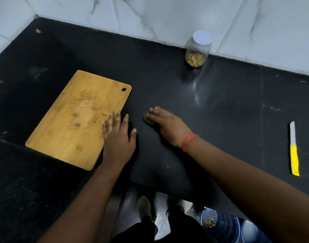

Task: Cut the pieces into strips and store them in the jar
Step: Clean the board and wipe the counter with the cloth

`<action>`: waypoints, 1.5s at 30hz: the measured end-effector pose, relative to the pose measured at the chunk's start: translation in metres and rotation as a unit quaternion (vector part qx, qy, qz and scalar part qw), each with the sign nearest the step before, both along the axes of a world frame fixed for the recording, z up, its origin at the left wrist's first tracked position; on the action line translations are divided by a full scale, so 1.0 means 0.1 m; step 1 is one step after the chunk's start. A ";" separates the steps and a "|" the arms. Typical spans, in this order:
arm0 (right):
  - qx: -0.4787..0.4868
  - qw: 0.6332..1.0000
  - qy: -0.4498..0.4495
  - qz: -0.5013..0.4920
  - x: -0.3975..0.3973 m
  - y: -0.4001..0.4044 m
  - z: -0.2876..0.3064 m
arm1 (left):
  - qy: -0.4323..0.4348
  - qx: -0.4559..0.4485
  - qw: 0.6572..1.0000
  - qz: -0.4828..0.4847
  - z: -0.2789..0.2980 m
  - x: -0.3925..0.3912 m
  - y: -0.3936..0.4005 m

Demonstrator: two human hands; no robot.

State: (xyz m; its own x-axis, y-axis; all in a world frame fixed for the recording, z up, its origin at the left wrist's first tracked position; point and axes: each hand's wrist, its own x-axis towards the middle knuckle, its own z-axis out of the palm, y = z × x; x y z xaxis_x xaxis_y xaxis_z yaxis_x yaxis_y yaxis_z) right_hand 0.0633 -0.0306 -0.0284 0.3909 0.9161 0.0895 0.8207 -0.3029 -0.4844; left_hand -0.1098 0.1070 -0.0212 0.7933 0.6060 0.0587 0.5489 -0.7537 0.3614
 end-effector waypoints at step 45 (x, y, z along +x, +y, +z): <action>0.083 0.988 0.087 -0.096 -1.73 -1.00 0.21 | 0.011 -0.028 1.000 0.002 0.10 -0.92 -0.52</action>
State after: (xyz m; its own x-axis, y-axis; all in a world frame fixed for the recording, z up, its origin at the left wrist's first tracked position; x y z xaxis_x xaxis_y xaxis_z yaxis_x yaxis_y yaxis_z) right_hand -0.1098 -0.1307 -0.0077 0.5794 0.8014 0.1485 0.6560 -0.3504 -0.6685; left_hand -0.2016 0.0554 -0.0108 0.7911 0.6117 0.0068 0.5610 -0.7299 0.3906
